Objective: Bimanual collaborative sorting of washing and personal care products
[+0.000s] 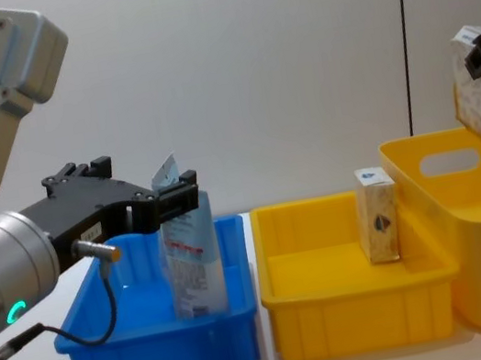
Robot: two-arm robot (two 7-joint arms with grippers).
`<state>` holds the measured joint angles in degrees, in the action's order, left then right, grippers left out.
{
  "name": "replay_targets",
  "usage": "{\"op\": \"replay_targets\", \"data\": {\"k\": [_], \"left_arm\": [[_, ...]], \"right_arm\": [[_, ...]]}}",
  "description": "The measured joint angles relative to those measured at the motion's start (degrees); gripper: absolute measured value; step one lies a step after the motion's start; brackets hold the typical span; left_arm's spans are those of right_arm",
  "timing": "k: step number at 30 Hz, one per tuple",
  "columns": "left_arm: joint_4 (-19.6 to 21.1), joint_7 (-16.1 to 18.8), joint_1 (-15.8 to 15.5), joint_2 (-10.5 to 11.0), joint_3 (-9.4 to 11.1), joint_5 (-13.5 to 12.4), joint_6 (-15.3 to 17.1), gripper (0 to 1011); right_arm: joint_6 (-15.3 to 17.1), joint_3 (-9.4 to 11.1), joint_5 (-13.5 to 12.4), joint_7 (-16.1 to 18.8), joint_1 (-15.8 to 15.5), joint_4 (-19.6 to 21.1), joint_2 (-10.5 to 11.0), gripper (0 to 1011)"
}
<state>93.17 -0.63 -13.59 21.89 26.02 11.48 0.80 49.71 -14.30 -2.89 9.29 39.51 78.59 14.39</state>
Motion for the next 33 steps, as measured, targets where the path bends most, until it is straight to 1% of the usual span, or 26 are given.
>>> {"op": "replay_targets", "data": {"k": [11, 13, 14, 15, 16, 20, 21, 23, 24, 26, 27, 28, 33], "left_arm": [[0.0, 0.0, 0.0, 0.0, 0.0, 0.0, 0.0, 1001], [0.0, 0.0, 0.0, 0.0, 0.0, 0.0, 0.0, 1001], [0.0, 0.0, 0.0, 0.0, 0.0, 0.0, 0.0, 1001], [0.0, 0.0, 0.0, 0.0, 0.0, 0.0, 0.0, 1001], [0.0, 0.0, 0.0, 0.0, 0.0, 0.0, 0.0, 1001], [0.0, 0.0, 0.0, 0.0, 0.0, 0.0, 0.0, 1001], [0.0, 0.0, 0.0, 0.0, 0.0, 0.0, 0.0, 1001], [0.0, 0.0, 0.0, 0.0, 0.0, 0.0, 0.0, 1001], [0.0, 0.0, 0.0, 0.0, 0.0, 0.0, 0.0, 1001], [0.0, 0.0, 0.0, 0.0, 0.0, 0.0, 0.0, 1001], [0.0, 0.0, 0.0, 0.0, 0.0, 0.0, 0.0, 1001], [0.0, 0.0, 0.0, 0.0, 0.0, 0.0, 0.0, 1001], [0.0, 0.0, 0.0, 0.0, 0.0, 0.0, 0.0, 1001]], "right_arm": [[0.0, 0.1, 0.1, -0.1, -0.1, -0.1, -0.1, 363], [0.0, 0.1, 0.1, -0.1, -0.1, -0.1, -0.1, 389], [0.0, 0.1, 0.1, -0.1, -0.1, -0.1, -0.1, 452], [0.0, 0.1, 0.1, -0.1, -0.1, -0.1, -0.1, 452], [0.0, 0.1, 0.1, -0.1, -0.1, -0.1, -0.1, 515], [0.0, 0.2, 0.1, -0.1, -0.1, -0.1, -0.1, 623], [0.0, 0.2, 0.1, -0.1, -0.1, -0.1, -0.1, 685], [0.0, 0.2, 0.1, -0.1, -0.1, -0.1, -0.1, 724], [0.0, 0.2, 0.1, -0.1, -0.1, -0.1, -0.1, 782], [0.0, 0.2, 0.1, -0.1, -0.1, -0.1, -0.1, 845], [0.0, 0.2, 0.1, -0.1, -0.1, -0.1, -0.1, 845], [0.0, 0.2, 0.1, -0.1, -0.1, -0.1, -0.1, 896], [0.0, 0.2, 0.1, -0.1, -0.1, -0.1, -0.1, 1000]]}}
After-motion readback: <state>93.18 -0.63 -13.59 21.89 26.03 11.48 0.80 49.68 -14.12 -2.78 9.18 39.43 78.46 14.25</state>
